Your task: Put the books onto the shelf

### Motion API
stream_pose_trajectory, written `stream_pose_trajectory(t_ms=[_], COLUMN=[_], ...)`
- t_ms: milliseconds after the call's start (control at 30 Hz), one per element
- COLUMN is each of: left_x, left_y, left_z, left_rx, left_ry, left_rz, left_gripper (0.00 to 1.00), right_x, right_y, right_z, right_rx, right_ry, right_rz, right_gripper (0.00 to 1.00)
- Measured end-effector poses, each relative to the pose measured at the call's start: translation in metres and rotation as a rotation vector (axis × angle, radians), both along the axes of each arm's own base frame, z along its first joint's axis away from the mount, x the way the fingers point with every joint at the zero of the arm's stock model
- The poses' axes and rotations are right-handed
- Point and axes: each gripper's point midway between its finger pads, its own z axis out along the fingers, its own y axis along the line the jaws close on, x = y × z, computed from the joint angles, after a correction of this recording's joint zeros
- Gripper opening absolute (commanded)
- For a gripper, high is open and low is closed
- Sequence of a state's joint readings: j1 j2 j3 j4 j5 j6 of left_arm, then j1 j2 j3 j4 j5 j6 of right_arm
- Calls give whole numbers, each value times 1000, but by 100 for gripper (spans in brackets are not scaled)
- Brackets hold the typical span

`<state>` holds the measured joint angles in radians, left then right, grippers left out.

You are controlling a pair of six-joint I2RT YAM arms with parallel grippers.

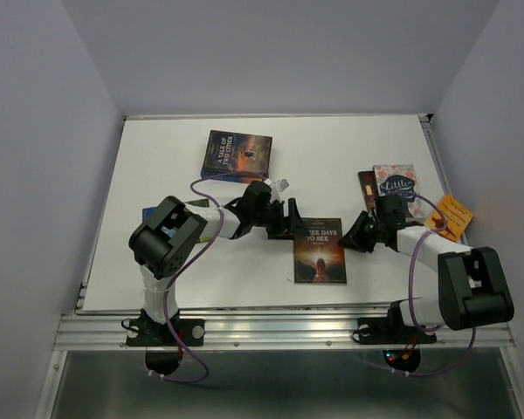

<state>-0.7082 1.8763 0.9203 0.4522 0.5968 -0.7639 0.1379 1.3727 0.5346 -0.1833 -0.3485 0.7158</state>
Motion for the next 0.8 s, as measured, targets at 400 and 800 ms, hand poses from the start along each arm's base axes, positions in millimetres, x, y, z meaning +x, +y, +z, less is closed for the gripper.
stream_pose_trajectory(t_ms=[400,800], left_x=[-8,-1], left_y=[-3,-21], left_z=[8,58], left_rx=[-43,-255], left_ry=[15,-69], left_rz=[-48,-107], left_gripper=[85,80], right_x=[4,5], right_y=[-5,-13], right_z=[2,1], right_rx=[-26,-62], right_ry=[-16,-35], right_rz=[-30,-54], right_gripper=[25,24])
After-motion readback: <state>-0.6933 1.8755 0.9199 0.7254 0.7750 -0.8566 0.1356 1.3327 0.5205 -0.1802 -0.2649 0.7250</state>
